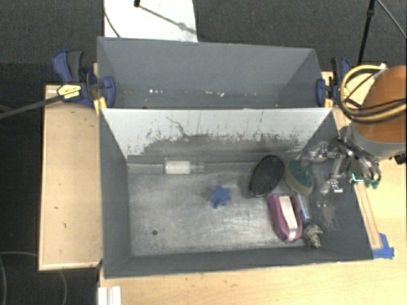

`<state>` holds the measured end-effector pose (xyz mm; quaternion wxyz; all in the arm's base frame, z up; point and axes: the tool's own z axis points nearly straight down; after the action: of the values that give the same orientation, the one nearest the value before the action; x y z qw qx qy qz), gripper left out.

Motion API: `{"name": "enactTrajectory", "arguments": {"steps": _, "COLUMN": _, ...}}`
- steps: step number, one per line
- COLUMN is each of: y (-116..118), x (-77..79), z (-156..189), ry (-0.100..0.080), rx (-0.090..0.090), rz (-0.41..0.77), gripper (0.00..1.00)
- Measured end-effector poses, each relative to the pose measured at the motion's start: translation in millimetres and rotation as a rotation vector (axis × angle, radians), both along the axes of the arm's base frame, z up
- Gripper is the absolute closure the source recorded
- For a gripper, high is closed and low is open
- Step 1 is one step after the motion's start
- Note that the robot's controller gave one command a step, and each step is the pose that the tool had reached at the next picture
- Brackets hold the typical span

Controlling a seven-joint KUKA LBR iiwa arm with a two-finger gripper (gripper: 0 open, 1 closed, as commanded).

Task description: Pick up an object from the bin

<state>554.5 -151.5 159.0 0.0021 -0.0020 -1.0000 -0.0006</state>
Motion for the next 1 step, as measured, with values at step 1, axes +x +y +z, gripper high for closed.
{"name": "enactTrajectory", "arguments": {"steps": 1, "y": 54.8, "x": 38.1, "z": -27.4, "ry": -0.009, "rx": 0.001, "rz": -0.156, "gripper": 0.0}}
